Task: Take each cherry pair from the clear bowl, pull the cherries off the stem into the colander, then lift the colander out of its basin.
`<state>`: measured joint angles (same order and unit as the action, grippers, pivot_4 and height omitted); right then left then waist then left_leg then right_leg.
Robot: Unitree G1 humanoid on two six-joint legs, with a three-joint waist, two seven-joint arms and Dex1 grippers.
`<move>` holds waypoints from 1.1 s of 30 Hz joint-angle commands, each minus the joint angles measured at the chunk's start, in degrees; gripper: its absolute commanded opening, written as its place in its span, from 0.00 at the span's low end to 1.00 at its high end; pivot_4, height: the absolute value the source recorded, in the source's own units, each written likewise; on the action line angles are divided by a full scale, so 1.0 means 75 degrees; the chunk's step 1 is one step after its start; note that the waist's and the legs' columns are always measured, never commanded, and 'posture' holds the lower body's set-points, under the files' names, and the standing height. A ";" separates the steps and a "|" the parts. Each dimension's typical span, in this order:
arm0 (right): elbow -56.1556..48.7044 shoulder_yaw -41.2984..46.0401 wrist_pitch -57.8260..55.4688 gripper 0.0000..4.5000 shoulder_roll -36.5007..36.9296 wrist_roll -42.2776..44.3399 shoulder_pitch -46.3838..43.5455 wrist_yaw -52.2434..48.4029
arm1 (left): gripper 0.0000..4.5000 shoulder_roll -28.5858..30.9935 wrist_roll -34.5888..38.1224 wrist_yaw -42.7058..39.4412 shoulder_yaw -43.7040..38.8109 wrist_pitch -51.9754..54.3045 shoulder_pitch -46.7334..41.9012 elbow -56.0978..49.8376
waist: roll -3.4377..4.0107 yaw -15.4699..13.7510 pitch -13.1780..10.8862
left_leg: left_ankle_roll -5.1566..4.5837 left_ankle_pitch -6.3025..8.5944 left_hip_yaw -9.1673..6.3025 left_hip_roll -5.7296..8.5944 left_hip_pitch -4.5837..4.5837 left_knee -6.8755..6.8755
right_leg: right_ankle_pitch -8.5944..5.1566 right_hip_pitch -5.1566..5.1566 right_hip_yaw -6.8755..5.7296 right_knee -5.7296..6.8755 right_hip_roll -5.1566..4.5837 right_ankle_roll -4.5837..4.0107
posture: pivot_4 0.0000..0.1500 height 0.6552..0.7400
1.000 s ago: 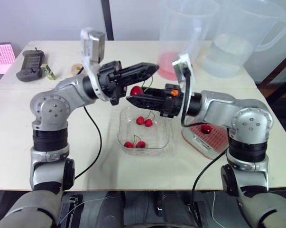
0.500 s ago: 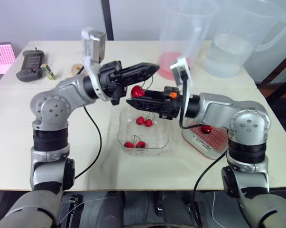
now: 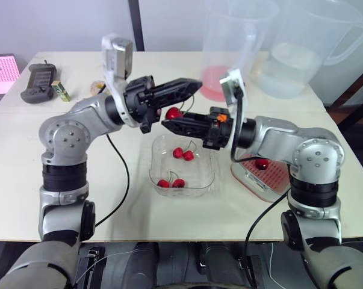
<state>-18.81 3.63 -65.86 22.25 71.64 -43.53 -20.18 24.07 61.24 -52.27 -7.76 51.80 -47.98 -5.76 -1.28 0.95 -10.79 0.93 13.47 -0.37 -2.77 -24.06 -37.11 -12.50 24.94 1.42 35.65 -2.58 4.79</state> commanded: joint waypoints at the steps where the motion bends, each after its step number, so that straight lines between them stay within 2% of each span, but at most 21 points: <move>1: -0.0240 0.0103 0.0177 0.18 0.0022 0.0115 -0.0134 -0.0088 | 0.00 0.0037 -0.0009 -0.0066 -0.0058 -0.0135 -0.0158 -0.0135 | 0.0000 0.0001 0.0000 | 0.0000 0.0000 0.0000 0.0000 0.0000 0.0000 | 0.0000 0.0000 0.0000 0.0000 0.0000 0.0000 | 1.00 1.00; 19: -0.0332 -0.0670 -0.0663 0.18 0.0375 -0.0084 0.0283 -0.0046 | 0.00 -0.0115 -0.0052 -0.0028 -0.0084 -0.0137 0.0000 -0.0308 | 0.0000 -0.0003 0.0000 | 0.0000 0.0000 0.0000 0.0000 0.0000 0.0000 | -0.0001 0.0000 0.0000 0.0000 0.0000 -0.0002 | 1.00 1.00; 33: -0.0554 -0.0237 -0.0854 0.18 0.0892 0.0223 0.0654 -0.0083 | 0.00 -0.0302 -0.0097 0.0036 -0.0090 -0.0183 0.0021 -0.0319 | 0.0001 -0.0011 -0.0001 | 0.0000 0.0000 0.0000 0.0000 -0.0001 -0.0002 | -0.0012 -0.0001 0.0001 -0.0001 -0.0001 -0.0020 | 1.00 1.00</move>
<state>-20.96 -0.76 -72.76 28.36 71.29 -38.47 -20.15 21.82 59.52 -52.01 -7.58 51.53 -47.36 -6.40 -1.27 0.87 -10.80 0.93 13.47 -0.37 -2.76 -24.07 -37.12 -12.59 24.93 1.42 35.64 -2.58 4.64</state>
